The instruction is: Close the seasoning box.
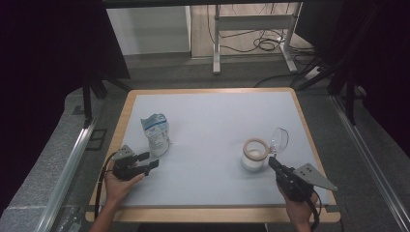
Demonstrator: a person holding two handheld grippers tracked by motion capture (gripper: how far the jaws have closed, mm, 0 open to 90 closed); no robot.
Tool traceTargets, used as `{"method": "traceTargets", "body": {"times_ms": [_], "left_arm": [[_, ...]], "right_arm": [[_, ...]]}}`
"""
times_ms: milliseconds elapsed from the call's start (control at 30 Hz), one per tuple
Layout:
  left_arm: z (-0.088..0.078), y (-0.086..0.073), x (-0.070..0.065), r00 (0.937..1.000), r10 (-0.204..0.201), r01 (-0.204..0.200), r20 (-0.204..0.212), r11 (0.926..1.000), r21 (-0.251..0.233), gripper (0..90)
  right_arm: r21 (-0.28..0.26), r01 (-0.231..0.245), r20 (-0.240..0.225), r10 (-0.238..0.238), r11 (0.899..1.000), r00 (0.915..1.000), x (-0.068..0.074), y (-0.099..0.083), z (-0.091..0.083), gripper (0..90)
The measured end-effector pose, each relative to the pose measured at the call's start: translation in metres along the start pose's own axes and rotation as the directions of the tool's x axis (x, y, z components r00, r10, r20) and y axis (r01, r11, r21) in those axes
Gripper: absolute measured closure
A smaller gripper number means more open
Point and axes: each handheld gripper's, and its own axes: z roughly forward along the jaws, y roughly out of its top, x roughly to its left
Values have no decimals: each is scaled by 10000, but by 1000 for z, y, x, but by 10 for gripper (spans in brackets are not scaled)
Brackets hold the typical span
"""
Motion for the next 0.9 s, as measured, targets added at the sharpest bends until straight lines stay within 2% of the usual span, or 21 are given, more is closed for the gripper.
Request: {"method": "traceTargets", "body": {"times_ms": [167, 333, 433, 667, 900], "left_arm": [[2, -3, -3, 10000, 37, -38, 45, 9999, 123, 396], [5, -4, -7, 9999, 131, -132, 47, 9998, 158, 396], [7, -5, -8, 9998, 206, -206, -7, 9994, 281, 396], [4, -6, -9, 9998, 162, -164, 111, 9997, 177, 396], [4, -6, -10, 9997, 217, -220, 140, 9996, 196, 396]], "right_arm": [[-274, -304, 487, 318, 9992, 9983, -17, 4, -10, 900], [-270, -577, 847, 598, 9980, 9946, -32, 3, -11, 900], [-243, -663, 1043, 685, 9975, 9922, -38, 3, -8, 900], [-208, -786, 1282, 806, 9967, 9885, -49, 7, 5, 900], [-147, -691, 1384, 705, 9975, 9879, -50, 12, 20, 900]]}}
